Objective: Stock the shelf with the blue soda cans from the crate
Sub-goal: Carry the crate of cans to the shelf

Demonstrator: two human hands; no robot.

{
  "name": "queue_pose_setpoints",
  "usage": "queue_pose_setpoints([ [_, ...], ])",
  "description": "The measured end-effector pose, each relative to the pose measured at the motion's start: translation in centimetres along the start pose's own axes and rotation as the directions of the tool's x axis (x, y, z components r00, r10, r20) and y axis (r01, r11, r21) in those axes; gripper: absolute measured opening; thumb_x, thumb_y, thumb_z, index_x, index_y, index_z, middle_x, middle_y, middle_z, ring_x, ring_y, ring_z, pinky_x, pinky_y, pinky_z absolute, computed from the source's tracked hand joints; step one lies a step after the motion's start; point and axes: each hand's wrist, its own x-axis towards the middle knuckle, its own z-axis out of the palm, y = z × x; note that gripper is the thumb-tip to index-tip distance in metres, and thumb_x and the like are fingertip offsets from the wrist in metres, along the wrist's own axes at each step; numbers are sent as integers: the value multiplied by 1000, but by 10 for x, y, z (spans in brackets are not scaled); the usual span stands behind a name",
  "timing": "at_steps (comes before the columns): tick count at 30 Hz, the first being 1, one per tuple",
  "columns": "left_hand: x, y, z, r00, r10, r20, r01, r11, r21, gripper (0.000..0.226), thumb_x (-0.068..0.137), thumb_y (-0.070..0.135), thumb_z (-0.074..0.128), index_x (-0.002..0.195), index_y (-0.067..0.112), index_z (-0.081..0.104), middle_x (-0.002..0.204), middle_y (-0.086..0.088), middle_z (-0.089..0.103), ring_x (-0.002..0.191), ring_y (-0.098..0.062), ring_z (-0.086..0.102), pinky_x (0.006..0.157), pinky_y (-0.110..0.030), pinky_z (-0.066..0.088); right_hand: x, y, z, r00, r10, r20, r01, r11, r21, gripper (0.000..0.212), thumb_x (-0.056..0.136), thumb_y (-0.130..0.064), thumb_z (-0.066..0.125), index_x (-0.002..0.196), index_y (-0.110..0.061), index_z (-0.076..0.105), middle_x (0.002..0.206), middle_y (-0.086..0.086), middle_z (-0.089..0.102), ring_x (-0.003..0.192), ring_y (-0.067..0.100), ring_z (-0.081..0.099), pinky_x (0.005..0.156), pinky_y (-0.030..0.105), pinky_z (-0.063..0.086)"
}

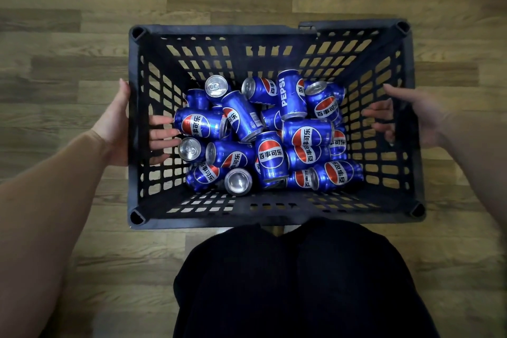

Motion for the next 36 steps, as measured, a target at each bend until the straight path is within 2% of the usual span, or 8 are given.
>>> queue_pose_setpoints([
  [5, -7, -8, -2, 1000, -5, -22, 5, 1000, 19, 97, 61, 96, 18, 91, 15, 63, 86, -10, 69, 78, -25, 70, 82, -40, 44, -4, 0, 2, 1000, 9, -4, -9, 1000, -17, 38, 82, -50, 60, 98, -16, 65, 89, -2, 74, 76, 15, 62, 66, 27, 44],
  [12, -70, -31, -17, 999, -54, -2, 54, 996, -68, 97, 62, 95, 21, 103, 14, 57, 110, -13, 69, 86, -26, 71, 89, -43, 42, -64, -20, 14, 999, 35, 2, -35, 996, -84, 31, 86, -48, 58, 89, -17, 63, 86, -2, 74, 84, 18, 66, 67, 29, 45],
  [17, -160, -44, -31, 997, -76, -22, 73, 988, -136, 94, 62, 95, 19, 95, 16, 58, 113, -14, 68, 89, -27, 71, 87, -44, 43, -142, -36, 26, 996, 52, 74, -45, 994, -103, 38, 91, -49, 48, 102, -16, 65, 113, 2, 71, 105, 28, 64, 90, 43, 46],
  [21, -247, -42, -44, 993, -96, -74, 83, 984, -160, 93, 66, 93, 15, 93, 14, 57, 101, -15, 71, 91, -29, 67, 81, -41, 43, -215, -55, 41, 993, 69, 99, -53, 987, -153, 41, 94, -47, 45, 106, -14, 66, 114, 3, 69, 108, 30, 62, 87, 43, 47],
  [25, -343, -47, -56, 987, -122, -109, 96, 971, -219, 96, 66, 93, 16, 103, 13, 55, 111, -15, 67, 108, -31, 59, 88, -42, 39, -291, -74, 59, 990, 77, 120, -54, 981, -187, 38, 95, -45, 45, 100, -14, 66, 117, 4, 68, 110, 30, 60, 89, 43, 47],
  [28, -412, -56, -58, 979, -131, -154, 83, 955, -285, 96, 63, 93, 25, 107, 12, 54, 115, -15, 65, 106, -30, 59, 78, -39, 41, -345, -86, 71, 991, 64, 119, -36, 975, -219, 36, 96, -44, 46, 100, -13, 64, 115, 3, 69, 109, 30, 61, 91, 43, 48],
  [31, -469, -79, -57, 976, -117, -182, 47, 936, -350, 89, 62, 91, 34, 97, 12, 55, 96, -14, 66, 90, -28, 62, 65, -34, 41, -383, -96, 82, 987, 32, 160, 14, 960, -278, 35, 96, -43, 46, 101, -13, 63, 115, 3, 69, 105, 28, 63, 86, 40, 49],
  [36, -535, -149, -36, 949, -123, -290, -51, 848, -528, 80, 71, 88, 29, 80, 12, 53, 61, -7, 60, 69, -25, 60, 60, -30, 37, -422, -107, 113, 969, 19, 248, 97, 888, -450, 51, 91, -44, 54, 128, -9, 55, 113, 2, 69, 101, 28, 65, 79, 36, 50],
])
